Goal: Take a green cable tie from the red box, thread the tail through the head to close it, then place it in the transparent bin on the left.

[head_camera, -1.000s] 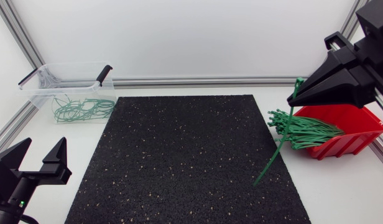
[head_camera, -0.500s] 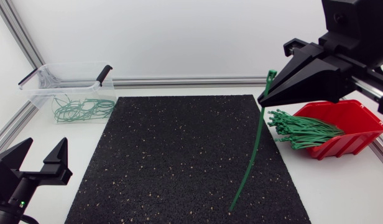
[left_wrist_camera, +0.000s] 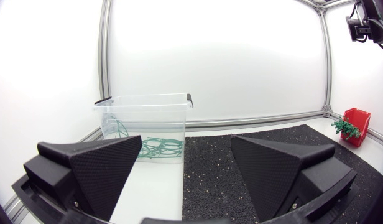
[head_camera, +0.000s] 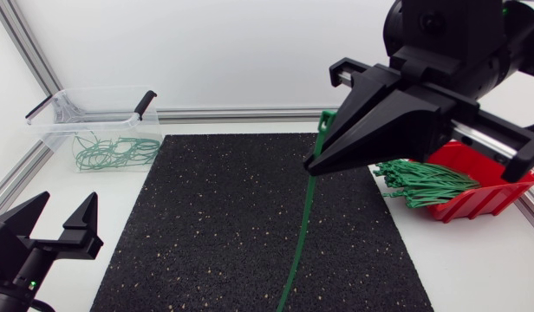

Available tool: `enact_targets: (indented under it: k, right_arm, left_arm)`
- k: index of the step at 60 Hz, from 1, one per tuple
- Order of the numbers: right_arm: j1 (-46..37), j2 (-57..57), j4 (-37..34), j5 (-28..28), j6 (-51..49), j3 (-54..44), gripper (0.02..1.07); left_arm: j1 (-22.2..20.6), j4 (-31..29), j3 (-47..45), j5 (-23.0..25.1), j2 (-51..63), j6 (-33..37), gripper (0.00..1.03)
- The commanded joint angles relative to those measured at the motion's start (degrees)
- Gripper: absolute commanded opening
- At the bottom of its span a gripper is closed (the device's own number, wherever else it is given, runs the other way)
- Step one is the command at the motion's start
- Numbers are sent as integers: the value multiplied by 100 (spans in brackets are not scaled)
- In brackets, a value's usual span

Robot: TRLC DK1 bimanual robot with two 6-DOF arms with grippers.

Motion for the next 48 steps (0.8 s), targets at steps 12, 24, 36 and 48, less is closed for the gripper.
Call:
enact_targets:
  k: [12, 24, 36, 48]
  right_arm:
    - [203, 356, -1107, -265, -633, 134, 8]
    - [370, 497, -1115, -282, -852, 169, 8]
    - [370, 752, -1124, -282, -1002, 266, 8]
    - [388, 892, -1124, -274, -1019, 459, 8]
  left_arm:
    - [-371, -175, -202, -6, -14, 61, 100]
    - [-423, -148, -211, -6, -32, 105, 100]
    - [-423, -122, -211, -6, -41, 123, 100]
    - [-476, -69, -176, -6, -41, 149, 99]
